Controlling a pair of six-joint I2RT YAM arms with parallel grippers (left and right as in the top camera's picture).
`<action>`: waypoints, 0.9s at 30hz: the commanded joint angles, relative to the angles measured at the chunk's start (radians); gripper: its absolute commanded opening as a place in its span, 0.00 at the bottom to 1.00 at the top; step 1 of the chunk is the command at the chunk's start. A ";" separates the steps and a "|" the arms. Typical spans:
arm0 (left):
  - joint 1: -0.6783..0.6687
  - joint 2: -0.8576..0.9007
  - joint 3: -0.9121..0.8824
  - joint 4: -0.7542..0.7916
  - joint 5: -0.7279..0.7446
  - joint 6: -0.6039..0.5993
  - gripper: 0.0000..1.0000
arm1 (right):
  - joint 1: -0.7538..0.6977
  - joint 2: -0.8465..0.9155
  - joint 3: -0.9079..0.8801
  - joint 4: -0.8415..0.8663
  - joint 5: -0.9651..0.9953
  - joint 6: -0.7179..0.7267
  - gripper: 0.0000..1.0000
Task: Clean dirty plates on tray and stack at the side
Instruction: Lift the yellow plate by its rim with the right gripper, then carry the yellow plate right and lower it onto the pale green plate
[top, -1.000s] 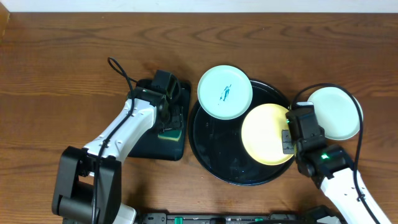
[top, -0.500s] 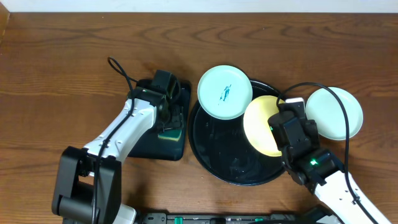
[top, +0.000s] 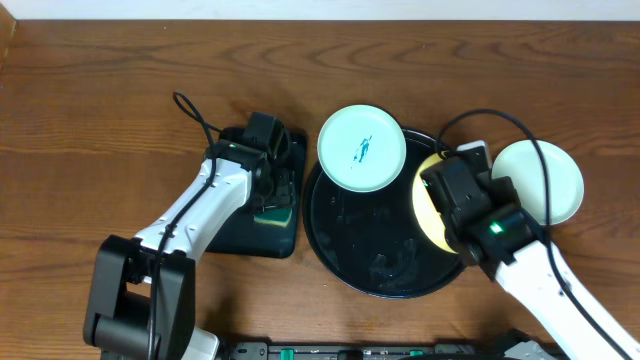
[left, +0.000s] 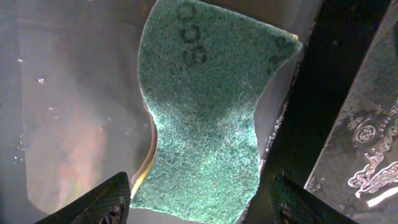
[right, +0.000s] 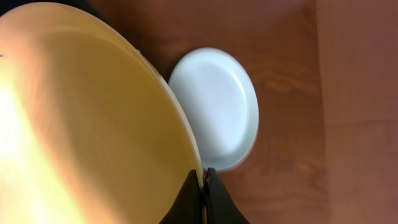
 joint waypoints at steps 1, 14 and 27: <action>0.000 -0.001 -0.016 0.000 0.006 0.005 0.73 | 0.010 0.077 0.058 -0.041 0.049 -0.003 0.01; 0.000 -0.001 -0.016 0.000 0.006 0.005 0.73 | 0.187 0.145 0.125 -0.045 0.243 -0.152 0.01; 0.000 -0.001 -0.016 0.000 0.006 0.005 0.73 | 0.246 0.145 0.125 -0.005 0.277 -0.415 0.01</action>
